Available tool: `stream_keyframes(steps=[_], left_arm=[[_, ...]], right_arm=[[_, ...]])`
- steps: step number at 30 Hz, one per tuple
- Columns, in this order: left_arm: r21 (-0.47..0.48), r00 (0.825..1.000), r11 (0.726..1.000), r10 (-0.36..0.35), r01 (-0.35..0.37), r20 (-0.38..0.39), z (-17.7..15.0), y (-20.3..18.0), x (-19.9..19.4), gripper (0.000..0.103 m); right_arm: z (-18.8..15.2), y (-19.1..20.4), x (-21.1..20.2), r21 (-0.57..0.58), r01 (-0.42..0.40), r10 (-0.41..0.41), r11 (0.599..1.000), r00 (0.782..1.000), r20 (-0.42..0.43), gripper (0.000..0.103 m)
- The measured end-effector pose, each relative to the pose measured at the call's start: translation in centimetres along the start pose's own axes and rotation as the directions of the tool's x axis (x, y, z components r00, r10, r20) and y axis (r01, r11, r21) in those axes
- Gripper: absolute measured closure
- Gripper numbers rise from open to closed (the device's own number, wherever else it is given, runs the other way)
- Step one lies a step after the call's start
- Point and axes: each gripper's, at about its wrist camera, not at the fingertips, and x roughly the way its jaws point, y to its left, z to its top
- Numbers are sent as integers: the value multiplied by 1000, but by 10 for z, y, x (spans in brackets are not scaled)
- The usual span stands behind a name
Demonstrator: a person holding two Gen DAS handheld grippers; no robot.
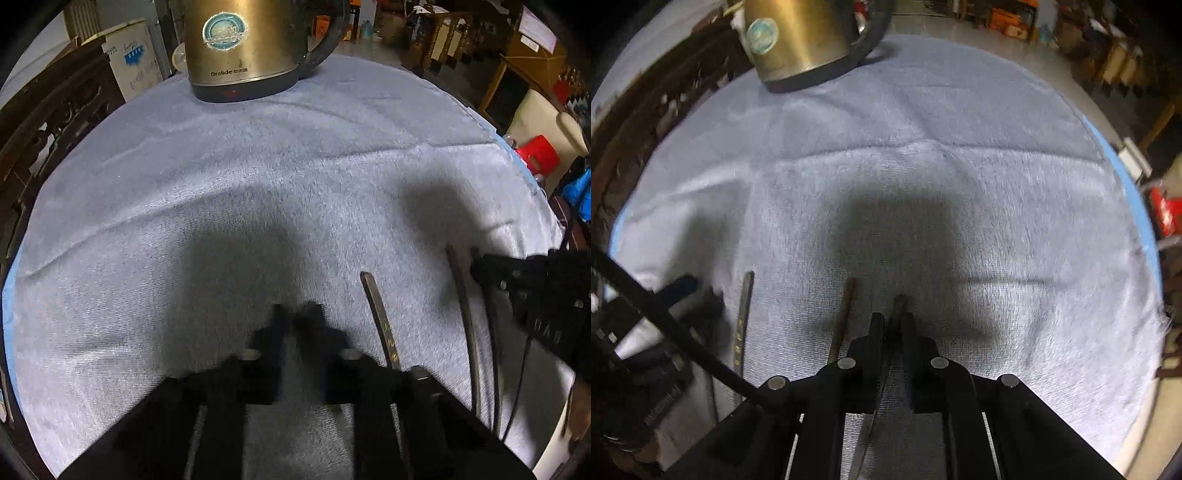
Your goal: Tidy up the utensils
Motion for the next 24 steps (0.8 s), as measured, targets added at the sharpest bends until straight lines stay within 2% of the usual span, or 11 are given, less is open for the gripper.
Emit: stream_keyframes(steps=[3,4,7,11,13,17,21,24], left_arm=[[-55,1000,998,-27,27,-3,1,8,-1,95],[-83,999,996,-42,42,6,-1,12,-4,96],[-104,998,994,-22,28,64,-9,19,-23,96],[-125,983,992,19,3,180,-21,29,-69,96],[-155,970,988,49,-12,239,-32,39,-97,96],[-222,931,975,108,-30,348,-56,55,-147,96],[-273,871,960,181,-56,457,-89,60,-195,96],[-316,827,947,217,-50,519,-119,58,-226,96]], right_arm=[[-2,3,-1,-16,6,-6,1000,1000,21,94],[-3,-1,-2,5,-17,17,1000,999,29,94],[-12,-14,-11,63,-109,104,992,992,77,95],[-28,-38,-49,101,-186,158,977,958,238,95],[-40,-52,-72,120,-222,174,968,932,319,95],[-62,-74,-109,138,-256,173,957,882,437,96],[-98,-88,-156,149,-259,137,954,822,553,96],[-128,-88,-185,158,-235,88,959,777,623,96]])
